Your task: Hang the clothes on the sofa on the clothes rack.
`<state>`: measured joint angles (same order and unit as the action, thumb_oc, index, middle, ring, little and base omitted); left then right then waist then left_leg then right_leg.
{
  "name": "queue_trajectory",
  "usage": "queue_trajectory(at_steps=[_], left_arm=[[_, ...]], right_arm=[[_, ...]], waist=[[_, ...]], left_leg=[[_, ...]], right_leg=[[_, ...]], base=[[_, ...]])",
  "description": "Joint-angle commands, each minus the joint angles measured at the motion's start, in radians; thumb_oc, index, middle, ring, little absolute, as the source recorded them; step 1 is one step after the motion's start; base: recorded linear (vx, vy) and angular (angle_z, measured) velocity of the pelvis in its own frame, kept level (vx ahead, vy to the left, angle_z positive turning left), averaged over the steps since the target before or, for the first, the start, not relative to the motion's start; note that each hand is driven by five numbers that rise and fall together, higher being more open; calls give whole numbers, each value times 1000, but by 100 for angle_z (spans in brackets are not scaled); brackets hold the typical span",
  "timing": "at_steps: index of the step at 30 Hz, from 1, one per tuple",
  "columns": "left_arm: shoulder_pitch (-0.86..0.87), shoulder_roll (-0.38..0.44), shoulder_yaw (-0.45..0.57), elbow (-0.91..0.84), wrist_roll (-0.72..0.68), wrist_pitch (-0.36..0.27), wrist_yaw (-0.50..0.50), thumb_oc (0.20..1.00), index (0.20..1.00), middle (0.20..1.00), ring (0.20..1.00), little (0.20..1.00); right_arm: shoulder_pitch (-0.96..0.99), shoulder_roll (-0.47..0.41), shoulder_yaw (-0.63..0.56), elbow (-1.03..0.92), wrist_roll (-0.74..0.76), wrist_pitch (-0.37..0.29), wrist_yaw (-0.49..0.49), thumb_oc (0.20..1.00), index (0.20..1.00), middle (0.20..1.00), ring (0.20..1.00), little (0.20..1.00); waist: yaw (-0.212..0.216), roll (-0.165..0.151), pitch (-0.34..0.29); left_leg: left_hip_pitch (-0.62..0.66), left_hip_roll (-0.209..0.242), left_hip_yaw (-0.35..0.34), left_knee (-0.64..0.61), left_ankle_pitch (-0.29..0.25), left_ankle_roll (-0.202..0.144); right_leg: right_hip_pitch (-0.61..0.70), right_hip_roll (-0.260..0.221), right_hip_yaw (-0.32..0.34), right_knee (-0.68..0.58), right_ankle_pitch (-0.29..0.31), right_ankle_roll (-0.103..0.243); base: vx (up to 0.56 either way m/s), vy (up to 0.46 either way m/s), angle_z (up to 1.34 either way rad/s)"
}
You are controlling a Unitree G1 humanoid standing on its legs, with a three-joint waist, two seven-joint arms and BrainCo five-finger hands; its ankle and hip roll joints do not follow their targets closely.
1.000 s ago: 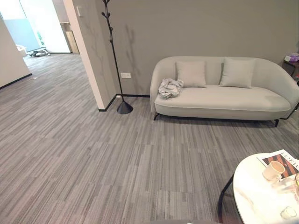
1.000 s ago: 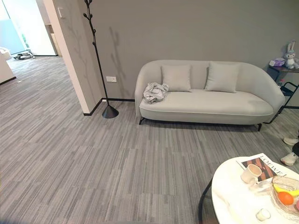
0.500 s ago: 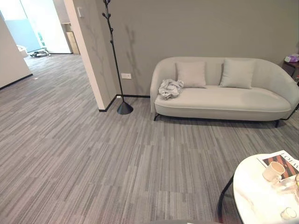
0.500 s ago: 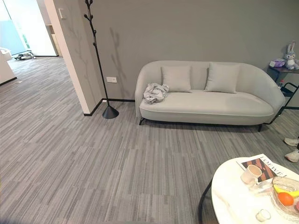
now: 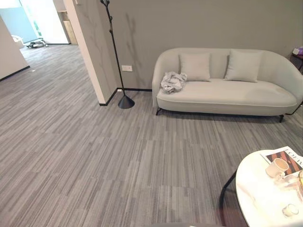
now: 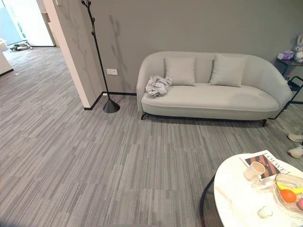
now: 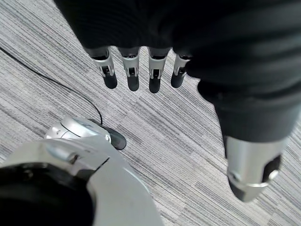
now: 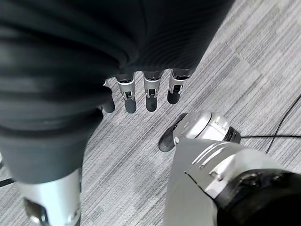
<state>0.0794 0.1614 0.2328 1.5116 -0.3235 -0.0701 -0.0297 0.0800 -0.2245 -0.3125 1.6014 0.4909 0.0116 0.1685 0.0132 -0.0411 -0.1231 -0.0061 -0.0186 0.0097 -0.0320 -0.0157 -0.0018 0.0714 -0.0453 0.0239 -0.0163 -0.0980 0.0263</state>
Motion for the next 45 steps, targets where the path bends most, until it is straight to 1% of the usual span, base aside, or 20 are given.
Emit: queue_trajectory(at_steps=[1,17,22,24,25,26,27,28,29,30,31,34,35,36,37,38,41,43,44,45], left_arm=[[-48,-58,-34,36,53,-17,8,1000,1000,1000,1000,1000],[-44,-58,-47,46,62,-16,2,1000,1000,1000,1000,1000],[-49,-60,-52,48,65,-16,-3,1000,1000,1000,1000,1000],[-57,-71,-56,49,59,-13,-8,1000,1000,1000,1000,1000],[-71,-77,-53,35,46,-10,-14,1000,1000,1000,1000,1000],[-72,-77,-53,35,46,-9,-14,1000,1000,1000,1000,1000],[-74,-78,-59,30,46,-8,-12,1000,1000,1000,1000,1000],[-76,-75,-67,29,44,-9,-9,1000,1000,1000,1000,1000],[-79,-73,-67,27,41,-9,-11,1000,1000,1000,1000,1000],[-78,-71,-62,26,38,-9,-12,1000,1000,1000,1000,1000],[-73,-72,-54,25,36,-6,-18,1000,1000,1000,1000,1000],[-45,-61,-39,40,40,3,-22,1000,1000,1000,1000,1000],[-45,-60,-39,40,40,3,-22,1000,1000,1000,1000,1000],[-28,-45,-25,56,43,7,-24,1000,1000,1000,1000,1000],[-20,-35,-25,64,43,5,-21,1000,1000,1000,1000,1000],[-9,-28,-30,82,53,5,-26,1000,1000,1000,1000,1000],[15,-19,-29,100,66,3,-25,1000,1000,1000,1000,1000],[32,-18,-31,121,85,3,-28,1000,1000,1000,1000,1000],[33,-18,-31,121,85,3,-29,1000,1000,1000,1000,1000],[52,-7,-39,154,99,-4,-18,1000,1000,1000,1000,1000]], right_arm=[[-30,15,-40,47,-9,-15,11,1000,1000,1000,1000,1000],[-29,27,-29,43,-17,-20,15,1000,1000,1000,1000,1000],[-30,39,-22,34,-20,-29,14,1000,1000,1000,1000,1000],[-28,28,-8,27,-19,-34,6,1000,1000,1000,1000,1000],[-28,-1,-4,19,-5,-31,1,1000,1000,1000,1000,1000],[-29,-1,-4,19,-5,-31,1,1000,1000,1000,1000,1000],[-32,-10,4,21,1,-27,-2,1000,1000,1000,1000,1000],[-35,-22,13,26,-1,-21,-6,1000,1000,1000,1000,1000],[-39,-30,15,30,-4,-19,-9,1000,1000,1000,1000,1000],[-36,-32,16,32,-10,-18,-10,1000,1000,1000,1000,1000],[-36,-29,18,31,-17,-18,-9,1000,1000,1000,1000,1000],[-18,-8,12,35,-30,-18,-1,1000,1000,1000,1000,1000],[-18,-8,12,35,-30,-18,-1,1000,1000,1000,1000,1000],[-15,8,16,30,-32,-22,7,1000,1000,1000,1000,1000],[-16,15,21,24,-32,-22,8,1000,1000,1000,1000,1000],[-23,30,26,18,-28,-27,13,1000,1000,1000,1000,1000],[-18,45,31,13,-30,-27,17,1000,1000,1000,1000,1000],[-19,60,32,16,-40,-32,18,1000,1000,1000,1000,1000],[-18,60,33,16,-40,-32,18,1000,1000,1000,1000,1000],[-11,65,26,27,-56,-33,16,1000,1000,1000,1000,1000]], waist=[[17,30,-50],[18,27,-45],[20,25,-39],[23,12,-18],[28,-35,38],[24,-29,37],[30,-39,63],[38,-46,84],[45,-39,101],[57,-32,111],[73,-24,111],[123,-16,112],[124,-16,113],[158,-3,122],[171,0,133],[202,-2,136],[221,-5,125],[238,-10,88],[238,-11,88],[245,-14,18]], left_leg=[[31,66,-48,-55,52,-54],[30,70,-57,-55,52,-50],[43,88,-62,-51,74,-51],[-4,122,-62,101,85,-46],[-153,148,-39,378,78,-38],[-170,152,-47,402,67,-38],[-226,163,-50,507,59,-30],[-272,166,-38,563,63,-25],[-318,169,-31,597,58,-25],[-367,154,-17,592,57,-31],[-410,121,-1,536,63,-41],[-403,36,5,301,69,-57],[-400,36,6,299,70,-57],[-444,-11,10,152,77,-54],[-481,-31,17,125,71,-51],[-528,-45,24,71,71,-52],[-545,-45,48,78,81,-57],[-522,-37,29,60,107,-62],[-519,-38,30,55,109,-62],[-513,-24,-2,85,156,-61]], right_leg=[[-67,-19,25,-47,210,23],[-67,-6,24,-42,202,23],[-69,4,31,-26,198,22],[-65,6,35,-4,194,16],[-50,-31,31,15,226,9],[-52,-26,26,15,226,9],[-34,-30,22,20,238,2],[-10,-35,24,19,239,-4],[13,-27,28,16,238,-8],[38,-20,30,9,232,-10],[60,-6,37,-1,229,-12],[122,22,78,-16,219,-10],[123,21,78,-16,219,-10],[153,40,96,-9,200,-14],[171,43,100,-2,190,-17],[219,37,134,-10,184,-23],[261,17,154,-17,196,-28],[272,-9,164,-19,215,-28],[273,-10,163,-20,215,-28],[281,-47,170,2,234,-33]], base=[[7,3,-6],[4,-5,0],[26,-42,5],[-36,-189,7],[-81,-222,22],[-61,-251,27],[56,-137,27],[106,-158,24],[156,-88,14],[215,-24,22],[284,-5,26],[327,19,6],[387,50,-34],[346,60,-36],[634,121,-22],[400,80,-36],[410,108,-93],[427,133,-75],[597,207,-79],[613,245,-82]])
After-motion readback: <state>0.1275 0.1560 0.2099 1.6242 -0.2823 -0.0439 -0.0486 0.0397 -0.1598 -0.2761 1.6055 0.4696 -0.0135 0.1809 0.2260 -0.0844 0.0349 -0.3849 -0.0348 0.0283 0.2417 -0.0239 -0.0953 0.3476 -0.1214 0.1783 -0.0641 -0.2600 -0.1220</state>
